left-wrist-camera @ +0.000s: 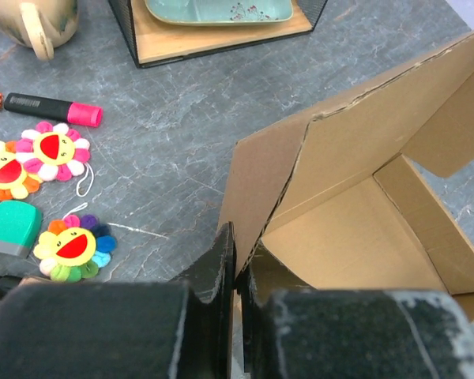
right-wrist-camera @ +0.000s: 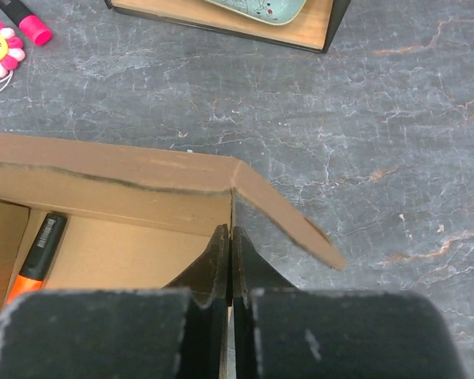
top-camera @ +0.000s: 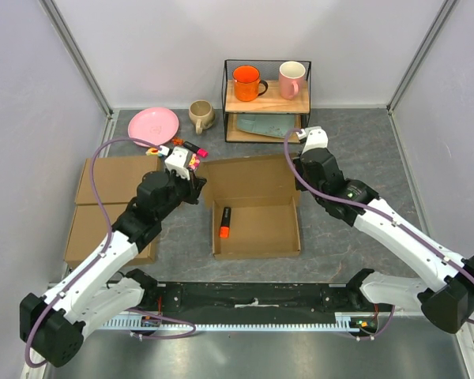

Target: Fold the paper box

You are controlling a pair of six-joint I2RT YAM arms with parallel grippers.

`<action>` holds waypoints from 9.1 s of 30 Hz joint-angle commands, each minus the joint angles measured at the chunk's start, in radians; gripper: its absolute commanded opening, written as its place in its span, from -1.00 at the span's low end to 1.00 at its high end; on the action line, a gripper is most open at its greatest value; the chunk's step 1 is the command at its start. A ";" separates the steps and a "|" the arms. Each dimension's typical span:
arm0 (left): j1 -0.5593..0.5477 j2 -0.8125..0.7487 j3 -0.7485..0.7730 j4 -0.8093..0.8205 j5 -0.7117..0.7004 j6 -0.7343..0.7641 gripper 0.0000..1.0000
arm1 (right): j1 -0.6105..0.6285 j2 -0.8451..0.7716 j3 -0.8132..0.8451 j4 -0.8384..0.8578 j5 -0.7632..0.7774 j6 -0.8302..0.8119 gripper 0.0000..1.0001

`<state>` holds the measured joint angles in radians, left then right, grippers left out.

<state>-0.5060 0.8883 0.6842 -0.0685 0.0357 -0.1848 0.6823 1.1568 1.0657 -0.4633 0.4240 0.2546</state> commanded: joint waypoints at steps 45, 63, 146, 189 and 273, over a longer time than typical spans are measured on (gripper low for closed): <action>-0.391 -0.247 -0.454 0.503 -0.497 -0.475 -0.96 | 0.100 -0.390 -0.527 0.158 -0.018 0.479 -1.00; -0.397 -0.474 -0.548 0.285 -0.476 -0.401 -0.90 | 0.106 -0.609 -0.489 0.003 0.058 0.434 0.13; -0.405 0.083 -0.081 -0.093 -0.413 -0.330 -0.24 | 0.111 -0.359 -0.460 0.196 -0.418 0.208 0.25; -0.381 0.276 -0.335 0.306 -0.467 -0.596 -0.24 | -0.167 0.250 -0.359 0.371 -0.304 0.443 -0.28; -0.141 0.310 -0.502 0.573 -0.043 -0.740 -0.31 | -0.371 -0.078 -0.770 0.664 -0.666 0.443 -0.21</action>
<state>-0.6407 1.1793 0.2329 0.4946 -0.0570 -0.8822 0.3077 1.0679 0.3199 0.1780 -0.2230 0.7120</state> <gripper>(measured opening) 0.430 0.421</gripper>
